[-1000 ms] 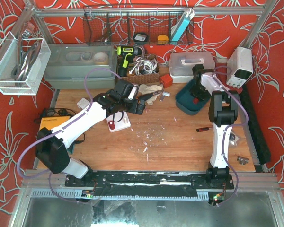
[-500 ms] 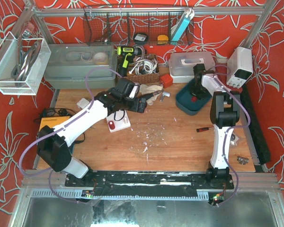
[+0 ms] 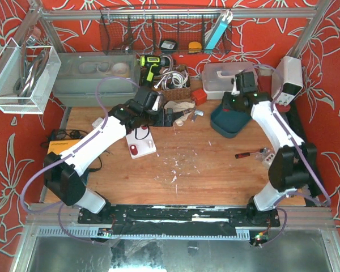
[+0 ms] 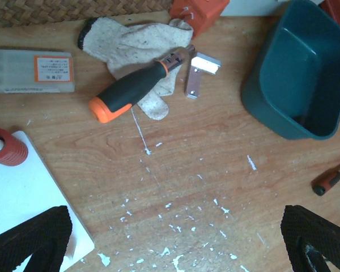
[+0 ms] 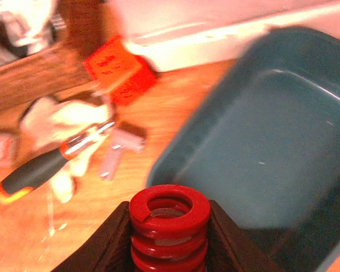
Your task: Install the large spring
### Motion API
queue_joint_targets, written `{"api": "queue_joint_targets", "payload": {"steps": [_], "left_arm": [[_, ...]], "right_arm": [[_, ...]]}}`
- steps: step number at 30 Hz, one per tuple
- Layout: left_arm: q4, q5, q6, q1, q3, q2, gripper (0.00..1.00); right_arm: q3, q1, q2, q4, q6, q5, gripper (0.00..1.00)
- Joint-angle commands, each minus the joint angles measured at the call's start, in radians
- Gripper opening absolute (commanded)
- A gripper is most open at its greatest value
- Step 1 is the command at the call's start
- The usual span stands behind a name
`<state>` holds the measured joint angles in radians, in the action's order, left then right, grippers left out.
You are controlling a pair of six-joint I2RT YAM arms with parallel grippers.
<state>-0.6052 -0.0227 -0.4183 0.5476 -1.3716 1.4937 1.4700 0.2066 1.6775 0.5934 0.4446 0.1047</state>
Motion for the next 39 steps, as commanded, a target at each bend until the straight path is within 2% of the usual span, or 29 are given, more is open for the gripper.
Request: {"api": "queue_joint_targets", "payload": {"steps": [1,6,9,13,17,19,23,26,30,39], "left_arm": [[-0.039,-0.041,-0.063,-0.017,-0.010,-0.036,1.00],[0.019,-0.202,-0.072,-0.017,0.035,-0.069,0.97],[0.090,-0.293,-0.104,-0.017,0.044,-0.097,0.84],[0.181,-0.402,-0.142,-0.015,0.052,-0.121,0.67],[0.214,-0.443,-0.133,0.019,0.060,-0.127,0.49],[0.220,-0.448,-0.117,0.052,0.056,-0.118,0.45],[0.227,-0.465,-0.109,0.111,0.039,-0.089,0.45],[0.232,-0.481,-0.099,0.139,0.019,-0.070,0.58],[0.246,-0.513,-0.090,0.150,0.007,-0.054,0.65],[0.225,-0.560,-0.071,0.152,-0.010,0.007,0.59]], "right_arm": [[-0.099,0.083,-0.130,-0.099,-0.221,0.093,0.00],[-0.303,0.159,-0.344,-0.279,-0.334,0.233,0.00],[-0.427,0.194,-0.460,-0.352,-0.420,0.316,0.00],[-0.578,0.259,-0.650,-0.415,-0.569,0.353,0.00],[-0.649,0.318,-0.763,-0.421,-0.647,0.332,0.00],[-0.655,0.346,-0.776,-0.409,-0.660,0.301,0.00],[-0.658,0.390,-0.774,-0.426,-0.659,0.260,0.00],[-0.649,0.415,-0.757,-0.435,-0.656,0.250,0.00],[-0.644,0.436,-0.739,-0.440,-0.657,0.218,0.00],[-0.625,0.451,-0.702,-0.450,-0.665,0.212,0.00]]}}
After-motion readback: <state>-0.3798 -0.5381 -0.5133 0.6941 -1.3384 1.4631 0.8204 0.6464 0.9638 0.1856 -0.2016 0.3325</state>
